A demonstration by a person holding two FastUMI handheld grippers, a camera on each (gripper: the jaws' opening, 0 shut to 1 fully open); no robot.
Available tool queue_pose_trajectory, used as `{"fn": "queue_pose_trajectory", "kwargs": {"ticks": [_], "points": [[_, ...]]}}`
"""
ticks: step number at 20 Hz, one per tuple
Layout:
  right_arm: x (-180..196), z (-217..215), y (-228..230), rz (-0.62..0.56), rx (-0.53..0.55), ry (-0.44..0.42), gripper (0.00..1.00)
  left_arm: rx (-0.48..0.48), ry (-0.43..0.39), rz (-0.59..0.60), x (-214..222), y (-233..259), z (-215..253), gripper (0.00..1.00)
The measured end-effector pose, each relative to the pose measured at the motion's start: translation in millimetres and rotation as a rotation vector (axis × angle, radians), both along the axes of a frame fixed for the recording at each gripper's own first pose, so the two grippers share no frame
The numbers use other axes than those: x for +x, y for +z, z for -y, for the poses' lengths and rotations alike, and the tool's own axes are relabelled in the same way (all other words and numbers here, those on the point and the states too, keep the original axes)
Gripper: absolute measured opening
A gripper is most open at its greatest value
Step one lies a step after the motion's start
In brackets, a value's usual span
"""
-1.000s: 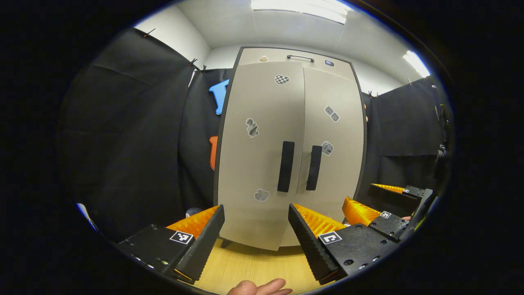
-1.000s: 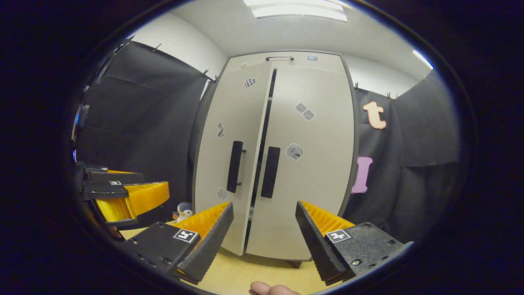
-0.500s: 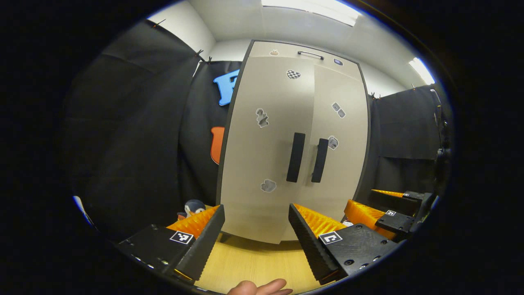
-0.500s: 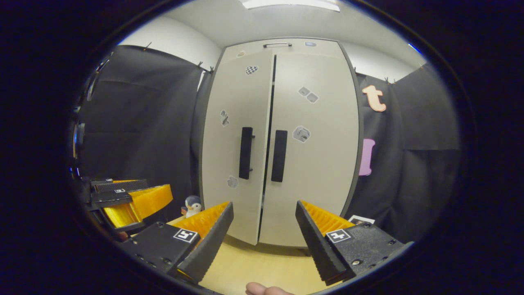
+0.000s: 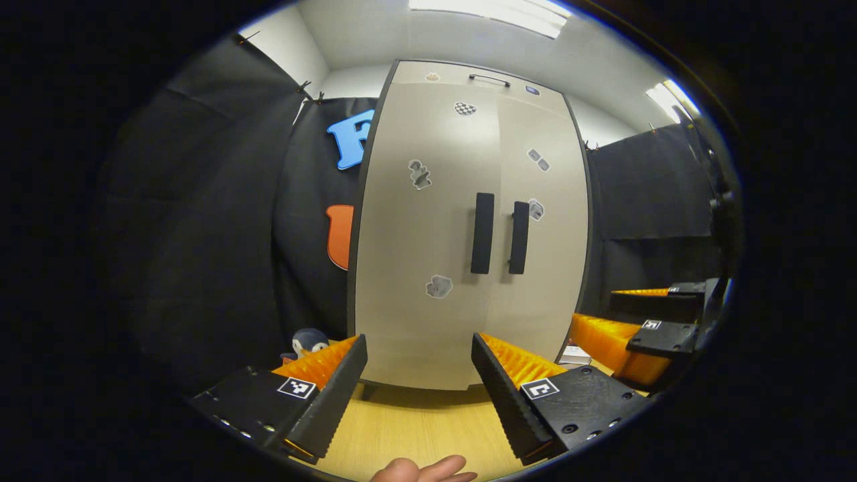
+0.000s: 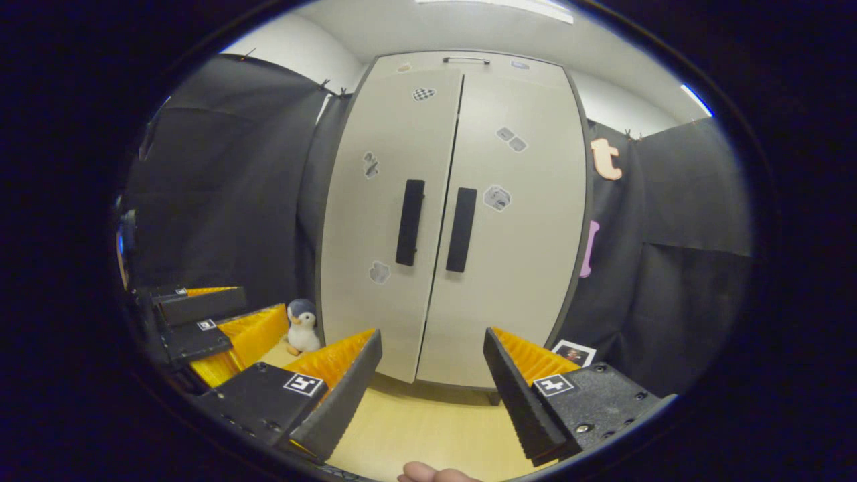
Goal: Grab one shoe with the right hand and put it into the shoe cabinet, grab the other shoe with the left hand and put it into the shoe cabinet; then close the right door with the right hand and the left door with the left hand.
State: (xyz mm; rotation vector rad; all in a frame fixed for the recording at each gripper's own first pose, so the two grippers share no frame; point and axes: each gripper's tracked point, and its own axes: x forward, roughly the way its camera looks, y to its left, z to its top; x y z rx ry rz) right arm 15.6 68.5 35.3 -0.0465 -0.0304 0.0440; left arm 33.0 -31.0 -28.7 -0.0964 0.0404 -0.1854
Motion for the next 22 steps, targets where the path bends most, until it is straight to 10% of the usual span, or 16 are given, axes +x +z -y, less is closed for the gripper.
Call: {"fn": "queue_pose_trajectory", "kwargs": {"ticks": [22], "points": [[-4,-16,15,0.042,0.02,0.026,0.99,-0.015,-0.084,0.044,11,38,7,0.95]]}}
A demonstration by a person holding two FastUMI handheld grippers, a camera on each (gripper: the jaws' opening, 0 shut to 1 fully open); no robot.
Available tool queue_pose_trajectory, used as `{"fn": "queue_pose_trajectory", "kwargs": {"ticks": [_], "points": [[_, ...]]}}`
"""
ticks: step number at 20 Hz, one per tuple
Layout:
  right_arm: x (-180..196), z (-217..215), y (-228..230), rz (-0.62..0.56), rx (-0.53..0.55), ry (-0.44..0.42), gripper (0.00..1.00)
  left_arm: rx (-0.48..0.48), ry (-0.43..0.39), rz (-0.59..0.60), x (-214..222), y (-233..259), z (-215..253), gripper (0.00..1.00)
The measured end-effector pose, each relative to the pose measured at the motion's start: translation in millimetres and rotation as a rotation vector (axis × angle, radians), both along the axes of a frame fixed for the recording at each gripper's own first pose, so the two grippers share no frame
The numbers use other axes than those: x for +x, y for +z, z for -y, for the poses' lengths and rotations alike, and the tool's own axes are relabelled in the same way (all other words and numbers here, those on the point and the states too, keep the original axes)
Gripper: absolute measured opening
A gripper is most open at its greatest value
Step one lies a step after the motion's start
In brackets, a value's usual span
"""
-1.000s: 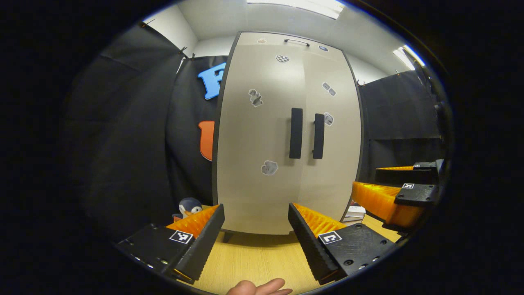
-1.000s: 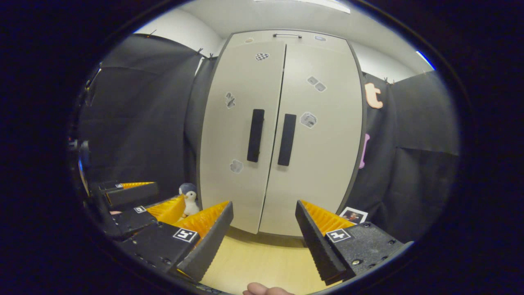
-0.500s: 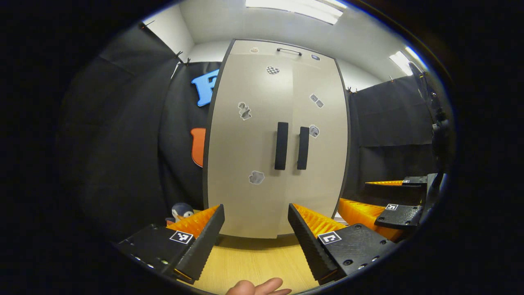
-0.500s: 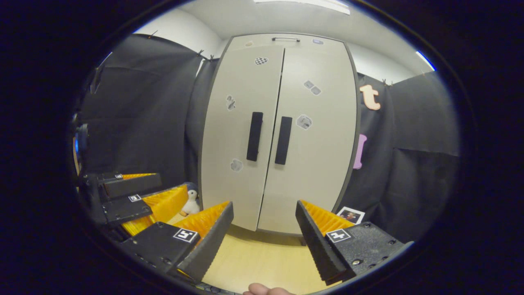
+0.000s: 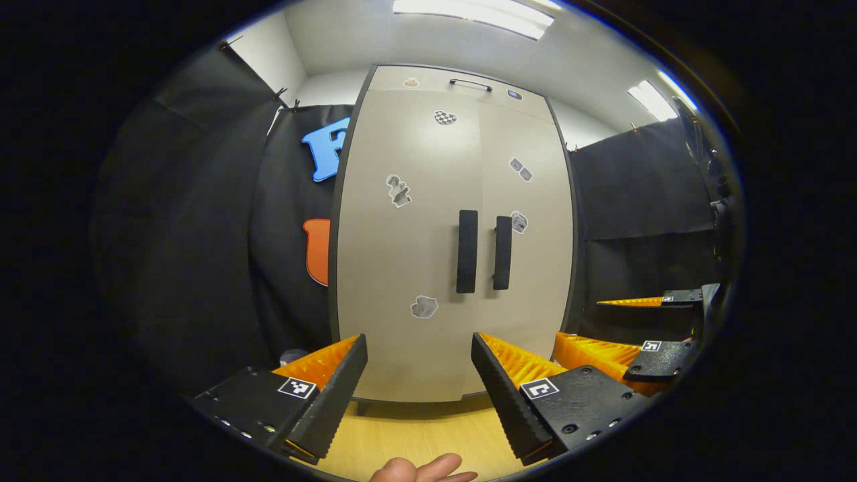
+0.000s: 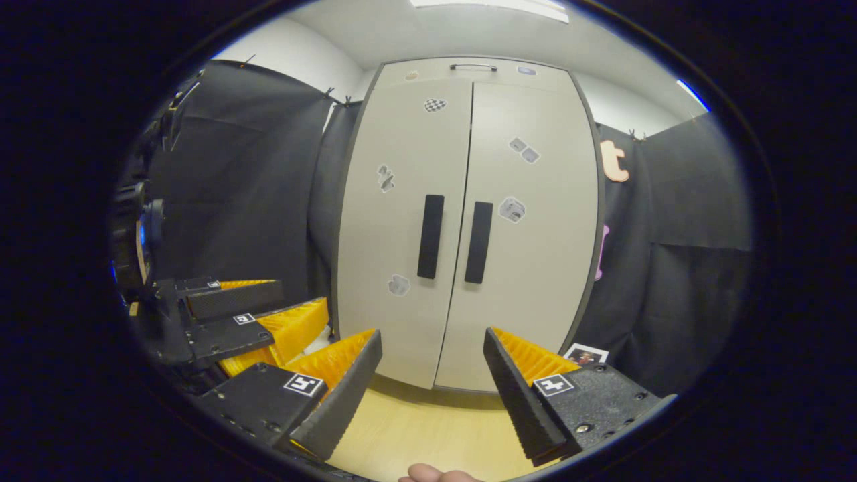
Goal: Grab one shoe with the right hand and put it into the shoe cabinet, grab the other shoe with the left hand and put it into the shoe cabinet; then close the right door with the right hand and the left door with the left hand.
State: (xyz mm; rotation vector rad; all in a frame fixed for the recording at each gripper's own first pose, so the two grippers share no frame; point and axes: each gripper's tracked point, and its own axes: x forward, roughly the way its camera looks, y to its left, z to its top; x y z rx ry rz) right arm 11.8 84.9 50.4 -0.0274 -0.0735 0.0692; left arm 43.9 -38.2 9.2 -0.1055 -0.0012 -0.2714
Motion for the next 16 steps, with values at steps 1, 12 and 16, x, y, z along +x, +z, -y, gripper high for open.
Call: {"fn": "queue_pose_trajectory", "kwargs": {"ticks": [1,12,16], "points": [[2,1,-3,-0.004,0.004,-0.001,0.99,0.004,0.018,-0.017,-3,-6,-1,0.95],[9,6,-6,-0.008,-0.027,0.016,0.99,0.0,0.055,-0.105,-19,-36,-18,0.95],[16,7,-8,-0.012,-0.009,0.02,0.99,0.01,0.066,-0.088,-26,-30,-27,0.95]]}}
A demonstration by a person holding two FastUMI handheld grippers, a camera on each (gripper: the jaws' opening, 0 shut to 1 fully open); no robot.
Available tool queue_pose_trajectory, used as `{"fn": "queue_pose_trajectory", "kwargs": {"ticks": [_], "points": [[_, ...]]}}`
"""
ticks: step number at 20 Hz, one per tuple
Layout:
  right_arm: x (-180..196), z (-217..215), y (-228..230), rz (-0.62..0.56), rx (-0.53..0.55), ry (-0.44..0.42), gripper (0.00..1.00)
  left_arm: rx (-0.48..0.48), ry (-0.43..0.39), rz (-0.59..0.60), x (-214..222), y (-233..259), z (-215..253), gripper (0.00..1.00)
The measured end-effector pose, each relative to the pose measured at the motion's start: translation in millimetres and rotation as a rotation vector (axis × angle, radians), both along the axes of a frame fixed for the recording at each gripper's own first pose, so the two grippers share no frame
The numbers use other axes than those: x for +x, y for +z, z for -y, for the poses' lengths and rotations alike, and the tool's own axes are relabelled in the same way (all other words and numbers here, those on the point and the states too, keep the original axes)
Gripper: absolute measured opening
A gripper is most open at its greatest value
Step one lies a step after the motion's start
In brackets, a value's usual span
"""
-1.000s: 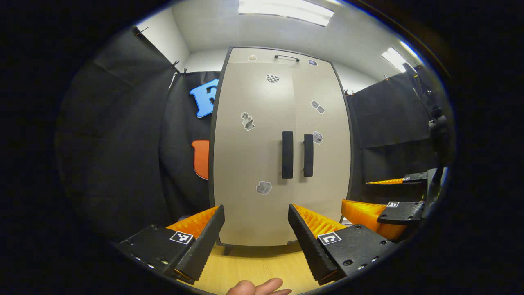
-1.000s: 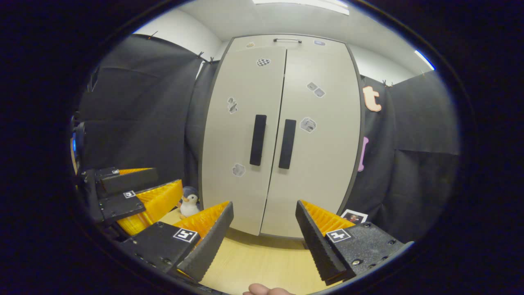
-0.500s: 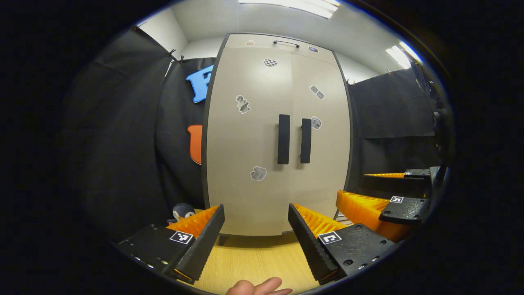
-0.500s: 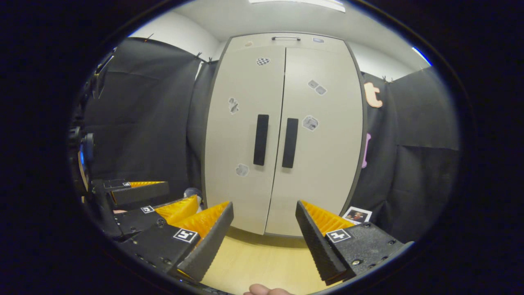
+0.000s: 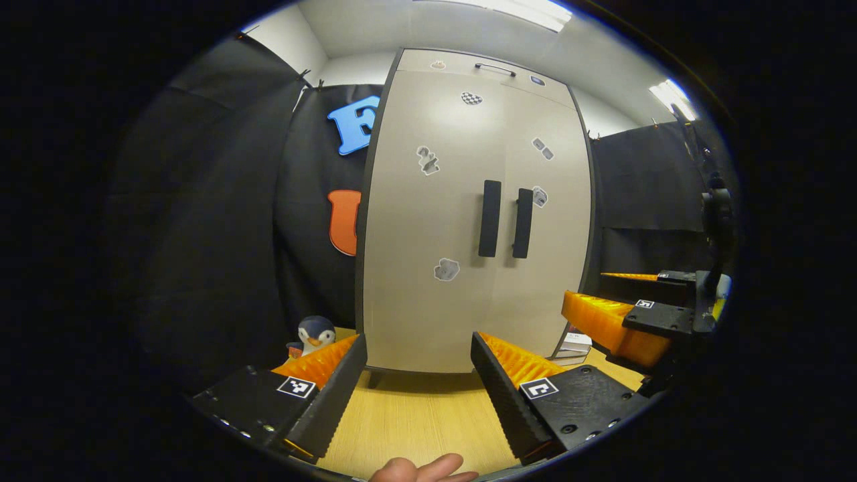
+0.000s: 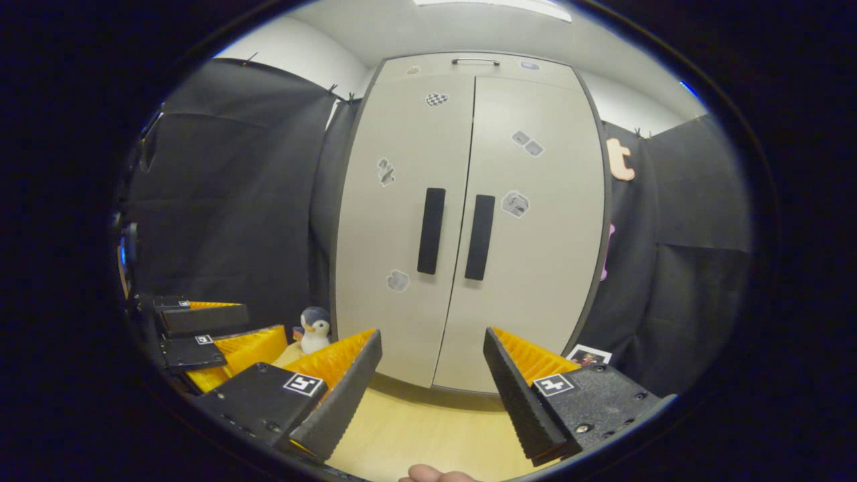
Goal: Grab one shoe with the right hand and put it into the shoe cabinet, grab the other shoe with the left hand and put it into the shoe cabinet; then close the right door with the right hand and the left door with the left hand.
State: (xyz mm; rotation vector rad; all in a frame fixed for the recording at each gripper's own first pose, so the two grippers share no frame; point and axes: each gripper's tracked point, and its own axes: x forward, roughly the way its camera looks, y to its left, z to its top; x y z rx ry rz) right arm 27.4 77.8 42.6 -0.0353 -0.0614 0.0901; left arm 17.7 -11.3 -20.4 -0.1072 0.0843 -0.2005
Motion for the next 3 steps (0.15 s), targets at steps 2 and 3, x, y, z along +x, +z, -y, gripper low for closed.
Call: {"fn": "queue_pose_trajectory", "kwargs": {"ticks": [2,3], "points": [[-1.9,0.8,-5.2,-0.011,0.009,-0.003,0.99,-0.004,-0.009,0.014,-5.0,2.7,2.6,0.95],[-4.3,1.2,-8.9,-0.015,0.015,-0.006,1.0,-0.003,-0.017,0.017,-7.2,2.6,4.2,0.95]]}}
